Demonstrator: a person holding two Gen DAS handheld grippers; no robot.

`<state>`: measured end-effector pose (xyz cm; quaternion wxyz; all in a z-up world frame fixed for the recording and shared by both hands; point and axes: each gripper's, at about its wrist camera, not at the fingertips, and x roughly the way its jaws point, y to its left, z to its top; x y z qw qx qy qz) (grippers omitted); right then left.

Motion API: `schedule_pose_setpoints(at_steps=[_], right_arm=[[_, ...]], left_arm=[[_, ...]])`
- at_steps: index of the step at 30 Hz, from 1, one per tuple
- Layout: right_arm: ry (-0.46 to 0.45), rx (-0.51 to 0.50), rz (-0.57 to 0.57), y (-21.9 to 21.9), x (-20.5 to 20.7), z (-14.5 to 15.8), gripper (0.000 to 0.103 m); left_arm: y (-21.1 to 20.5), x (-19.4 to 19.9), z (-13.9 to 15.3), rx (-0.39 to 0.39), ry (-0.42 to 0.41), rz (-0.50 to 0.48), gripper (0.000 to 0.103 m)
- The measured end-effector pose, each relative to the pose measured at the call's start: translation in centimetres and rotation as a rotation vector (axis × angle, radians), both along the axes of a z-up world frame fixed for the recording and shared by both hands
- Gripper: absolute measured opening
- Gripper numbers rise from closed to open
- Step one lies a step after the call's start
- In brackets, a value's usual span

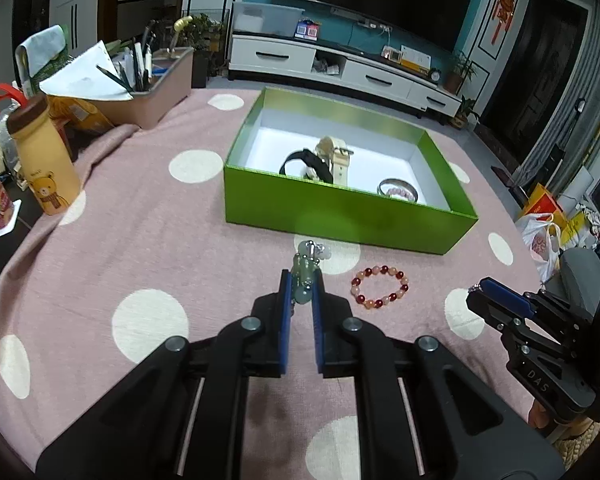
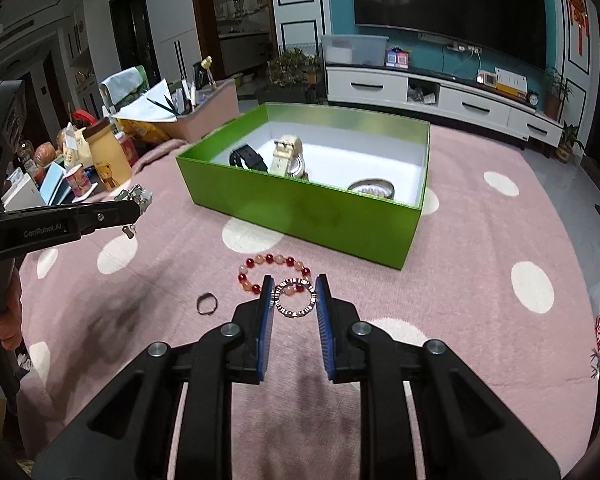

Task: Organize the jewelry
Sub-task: 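Lift and carry the pendant and the ring over the green box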

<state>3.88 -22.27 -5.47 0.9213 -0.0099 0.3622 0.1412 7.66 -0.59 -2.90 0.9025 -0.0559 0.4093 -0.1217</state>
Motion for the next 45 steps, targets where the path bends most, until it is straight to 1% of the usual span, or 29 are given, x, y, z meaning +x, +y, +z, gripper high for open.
schedule_pose_setpoints(at_steps=[9, 20, 35, 45], right_arm=[[-0.063, 0.002, -0.005, -0.7, -0.7, 2.6, 0.021], [-0.107, -0.006, 0.003, -0.4, 0.2, 4.2, 0.021], [-0.109, -0.018, 0.000, 0.0, 2.4, 4.0, 0.021], [-0.106, -0.009, -0.025, -0.7, 5.4, 4.2, 0.021]], left_arm=[[0.0, -0.7, 2.2, 0.002, -0.044, 0.001, 0.009], [-0.6, 0.9, 3.7, 0.021, -0.066, -0.003, 0.009], [-1.3, 4.3, 3.6, 0.022, -0.065, -0.019, 0.009], [-1.3, 8.3, 4.2, 0.005, -0.063, -0.018, 0.009]])
